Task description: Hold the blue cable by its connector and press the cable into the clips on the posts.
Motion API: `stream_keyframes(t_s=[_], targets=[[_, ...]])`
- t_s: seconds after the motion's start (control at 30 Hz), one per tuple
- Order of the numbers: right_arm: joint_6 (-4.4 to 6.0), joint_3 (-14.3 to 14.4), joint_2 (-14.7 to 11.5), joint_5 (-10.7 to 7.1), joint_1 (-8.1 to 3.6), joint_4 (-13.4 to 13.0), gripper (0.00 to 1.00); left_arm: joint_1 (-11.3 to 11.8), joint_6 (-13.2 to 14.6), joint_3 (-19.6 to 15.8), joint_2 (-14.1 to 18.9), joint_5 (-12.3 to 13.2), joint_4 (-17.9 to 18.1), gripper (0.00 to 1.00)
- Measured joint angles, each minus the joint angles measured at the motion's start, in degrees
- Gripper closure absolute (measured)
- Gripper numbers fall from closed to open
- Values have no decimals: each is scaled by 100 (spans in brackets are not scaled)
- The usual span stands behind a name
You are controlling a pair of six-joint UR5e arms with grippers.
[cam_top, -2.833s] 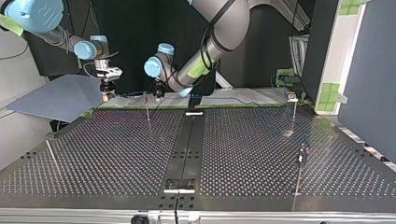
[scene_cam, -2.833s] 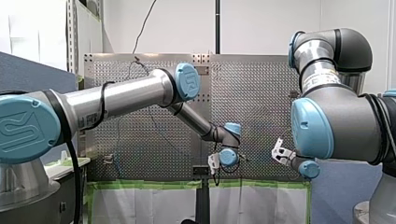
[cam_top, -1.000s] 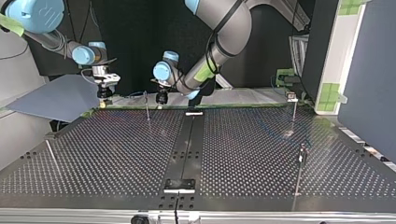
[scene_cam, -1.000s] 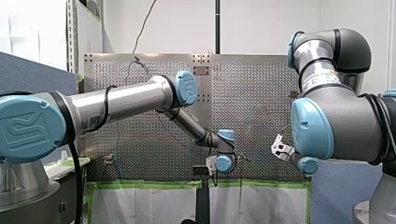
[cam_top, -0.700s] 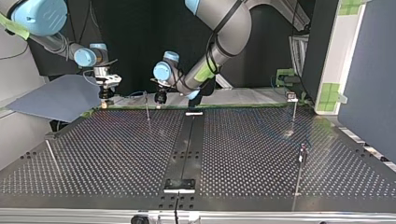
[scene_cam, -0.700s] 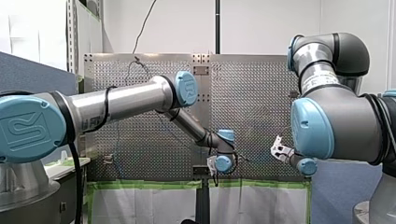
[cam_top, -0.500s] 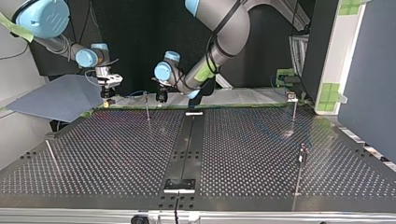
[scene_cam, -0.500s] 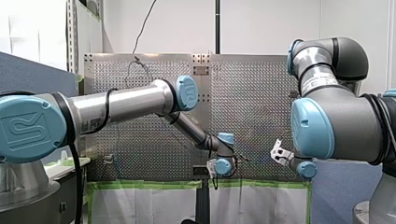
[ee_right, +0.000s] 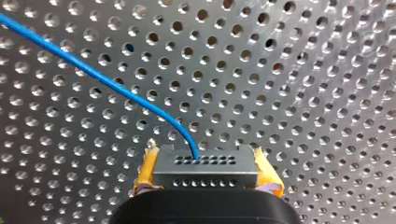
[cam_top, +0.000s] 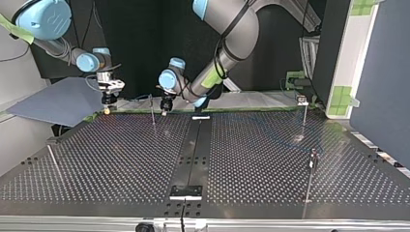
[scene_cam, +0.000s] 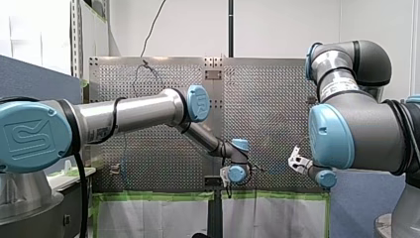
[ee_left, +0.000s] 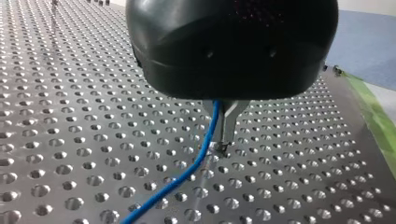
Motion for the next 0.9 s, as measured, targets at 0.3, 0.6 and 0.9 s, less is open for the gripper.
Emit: stream_keyframes(t_s=[0.3,0.6,0.9], targets=[[11,-183,7,39,-24,69,100,91,12,75,-1,21,-37,100],[19,-300,11,82,-54,119,100,157,12,94,-1,56,-79,100],[6,-312,10,82,-59,207,100,116,98,93,6,266,-15,82]])
